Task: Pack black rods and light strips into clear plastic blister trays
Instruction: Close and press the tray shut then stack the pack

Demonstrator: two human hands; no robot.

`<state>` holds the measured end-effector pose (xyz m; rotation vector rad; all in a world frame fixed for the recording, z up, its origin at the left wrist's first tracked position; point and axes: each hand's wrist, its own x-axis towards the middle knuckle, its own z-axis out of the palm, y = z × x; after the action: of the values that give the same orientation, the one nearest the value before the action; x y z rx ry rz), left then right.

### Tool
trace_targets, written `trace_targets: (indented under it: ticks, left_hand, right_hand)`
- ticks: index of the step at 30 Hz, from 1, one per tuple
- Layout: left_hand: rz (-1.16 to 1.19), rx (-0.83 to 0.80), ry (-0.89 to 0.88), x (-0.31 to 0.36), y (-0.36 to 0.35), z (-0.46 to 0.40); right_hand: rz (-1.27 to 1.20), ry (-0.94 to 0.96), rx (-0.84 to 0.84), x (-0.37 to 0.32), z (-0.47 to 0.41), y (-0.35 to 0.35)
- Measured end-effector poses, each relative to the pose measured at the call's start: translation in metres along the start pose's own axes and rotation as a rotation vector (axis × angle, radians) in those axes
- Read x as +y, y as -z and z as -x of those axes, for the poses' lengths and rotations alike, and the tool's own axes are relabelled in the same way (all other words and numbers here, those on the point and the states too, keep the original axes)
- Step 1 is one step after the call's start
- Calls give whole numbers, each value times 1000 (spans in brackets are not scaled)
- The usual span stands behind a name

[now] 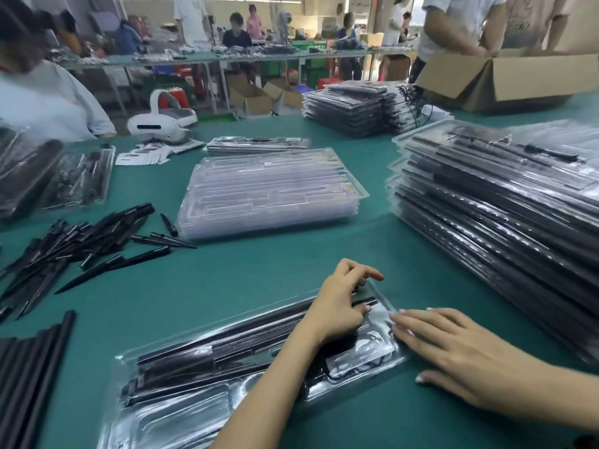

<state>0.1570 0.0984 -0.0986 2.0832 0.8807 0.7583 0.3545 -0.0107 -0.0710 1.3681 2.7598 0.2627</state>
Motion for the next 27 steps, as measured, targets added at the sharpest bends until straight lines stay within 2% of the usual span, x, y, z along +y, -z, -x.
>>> trace_targets:
  ticks: [3,7,15,18,21,23,27]
  left_hand:
    - [-53,-6,-9,0,-2,1]
    - [-74,-4,-24,-2,-3,1]
    - [-65,9,-10,1,-2,0]
    - [-53,-10,8,2,-1,0]
    - [-288,-32,47,-1,-8,-1]
    - [-499,-50,117,-6,-13,-3]
    - [-645,7,248,-8,-15,-6]
  right_hand:
    - [-13,-16,68,-7,-5,-1]
    - [5,24,33,-2,-14,0]
    - [-21,-51,73,-8,-30,6]
    - [-166,-171,83,-18,-26,-3]
    - [-407,-350,9,-13,-26,5]
    - [-424,-468,205,-8,-20,-3]
    - [-752,-746,223,-12,-22,-23]
